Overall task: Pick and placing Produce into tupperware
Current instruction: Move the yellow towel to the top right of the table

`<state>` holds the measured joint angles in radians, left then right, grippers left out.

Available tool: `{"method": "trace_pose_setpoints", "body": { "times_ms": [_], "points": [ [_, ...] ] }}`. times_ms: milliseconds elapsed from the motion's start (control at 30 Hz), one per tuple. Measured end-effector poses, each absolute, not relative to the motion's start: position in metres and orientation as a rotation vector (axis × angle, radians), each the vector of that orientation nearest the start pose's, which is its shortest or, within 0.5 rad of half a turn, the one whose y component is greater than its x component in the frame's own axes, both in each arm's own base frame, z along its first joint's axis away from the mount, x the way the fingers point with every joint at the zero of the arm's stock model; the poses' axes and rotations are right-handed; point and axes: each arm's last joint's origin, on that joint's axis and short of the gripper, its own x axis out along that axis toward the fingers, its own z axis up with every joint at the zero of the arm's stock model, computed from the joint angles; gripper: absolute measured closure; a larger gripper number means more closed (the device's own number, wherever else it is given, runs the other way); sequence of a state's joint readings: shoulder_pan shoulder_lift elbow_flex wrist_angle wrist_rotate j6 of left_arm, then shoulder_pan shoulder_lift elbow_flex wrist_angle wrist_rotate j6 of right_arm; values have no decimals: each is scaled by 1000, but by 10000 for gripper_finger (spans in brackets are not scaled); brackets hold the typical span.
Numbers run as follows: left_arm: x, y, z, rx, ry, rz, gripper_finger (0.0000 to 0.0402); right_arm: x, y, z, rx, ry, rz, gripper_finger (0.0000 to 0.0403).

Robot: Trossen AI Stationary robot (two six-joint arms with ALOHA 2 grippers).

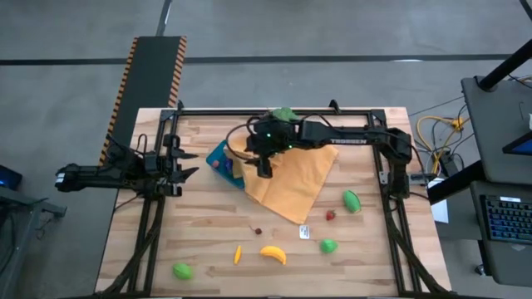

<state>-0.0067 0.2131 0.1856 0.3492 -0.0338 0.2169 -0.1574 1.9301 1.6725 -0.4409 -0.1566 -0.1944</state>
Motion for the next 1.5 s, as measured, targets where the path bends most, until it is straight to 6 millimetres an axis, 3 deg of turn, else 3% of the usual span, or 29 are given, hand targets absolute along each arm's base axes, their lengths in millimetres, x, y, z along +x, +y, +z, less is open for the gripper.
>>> {"method": "trace_pose_setpoints", "body": {
  "times_ms": [233, 333, 700, 933, 1500],
  "points": [
    [100, 0, 243, 208, -321, 62, 250, 438, -65, 233, -42, 720, 58, 209],
    [100, 0, 244, 208, -322, 62, 250, 444, -66, 221, -41, 698, 55, 209],
    [99, 0, 244, 208, -324, 62, 250, 452, -67, 211, -78, 620, 55, 209],
    [99, 0, 244, 208, -327, 63, 250, 457, -70, 185, -118, 689, -4, 209],
    [99, 0, 244, 208, -328, 62, 250, 455, -71, 181, -150, 723, -38, 225]
  ]
}}
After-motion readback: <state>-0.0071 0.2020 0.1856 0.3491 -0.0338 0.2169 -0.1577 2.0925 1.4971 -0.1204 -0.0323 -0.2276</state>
